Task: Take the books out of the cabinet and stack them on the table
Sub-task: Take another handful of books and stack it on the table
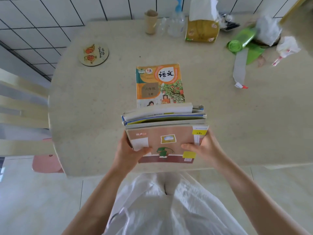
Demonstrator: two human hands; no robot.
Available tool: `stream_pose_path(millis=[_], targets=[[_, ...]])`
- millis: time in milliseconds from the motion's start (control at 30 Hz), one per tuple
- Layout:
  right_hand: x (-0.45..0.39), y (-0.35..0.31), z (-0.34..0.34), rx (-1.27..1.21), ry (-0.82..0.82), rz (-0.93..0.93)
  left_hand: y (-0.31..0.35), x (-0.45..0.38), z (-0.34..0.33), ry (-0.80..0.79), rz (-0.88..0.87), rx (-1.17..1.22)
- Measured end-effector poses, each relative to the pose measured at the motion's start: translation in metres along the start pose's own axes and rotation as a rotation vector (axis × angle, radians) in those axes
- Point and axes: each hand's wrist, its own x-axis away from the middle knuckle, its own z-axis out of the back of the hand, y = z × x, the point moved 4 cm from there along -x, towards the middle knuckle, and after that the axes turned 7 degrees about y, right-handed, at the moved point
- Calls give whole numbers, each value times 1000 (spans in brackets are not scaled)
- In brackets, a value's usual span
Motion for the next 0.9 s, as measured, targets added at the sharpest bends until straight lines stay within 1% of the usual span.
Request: stream_pose_path(millis=[100, 200, 267, 400, 533, 633, 767, 900], targets=[[4, -1, -1, 22, 69, 121, -7, 2, -5, 16, -36, -39], [6, 11, -5, -46, 89, 171, -16, 7, -6, 85, -60, -38], [8, 18, -8, -3, 92, 218, -23, 8, -5, 90, -61, -18], [15, 24, -12, -39, 55, 203, -36, 7, 1, 94, -24, 55], [7, 20, -3, -24, 21, 230, -41, -3, 4, 53, -33, 51], [5, 23, -2, -17, -35, 231, -46, -9, 5, -14, -77, 10], [-3, 36, 0, 25, -59, 210, -41, -8, 1, -82, -129, -11], [-14, 45, 0, 96, -104, 203, -47, -13, 8, -34, -132, -85]])
